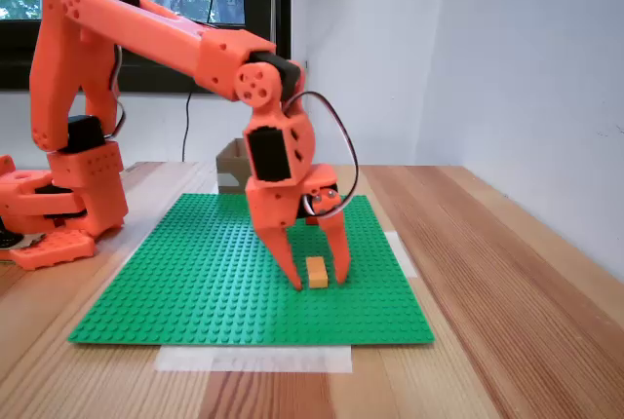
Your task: Pick the yellow lego block and put it in the box.
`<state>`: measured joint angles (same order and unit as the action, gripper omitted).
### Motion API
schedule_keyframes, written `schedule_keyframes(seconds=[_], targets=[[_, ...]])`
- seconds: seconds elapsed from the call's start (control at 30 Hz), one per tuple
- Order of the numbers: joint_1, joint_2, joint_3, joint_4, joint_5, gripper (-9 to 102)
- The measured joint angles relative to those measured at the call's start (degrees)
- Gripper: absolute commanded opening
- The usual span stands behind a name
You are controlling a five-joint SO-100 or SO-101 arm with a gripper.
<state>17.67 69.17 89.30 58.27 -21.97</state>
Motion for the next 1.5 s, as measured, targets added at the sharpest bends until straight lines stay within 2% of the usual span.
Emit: schedule_keyframes(seconds=[0.17, 1.5], targets=[[0.0, -0.2, 0.0, -0.1, 0.0, 15], [0.0, -1.0, 0.1, -2.7, -0.3, 15]])
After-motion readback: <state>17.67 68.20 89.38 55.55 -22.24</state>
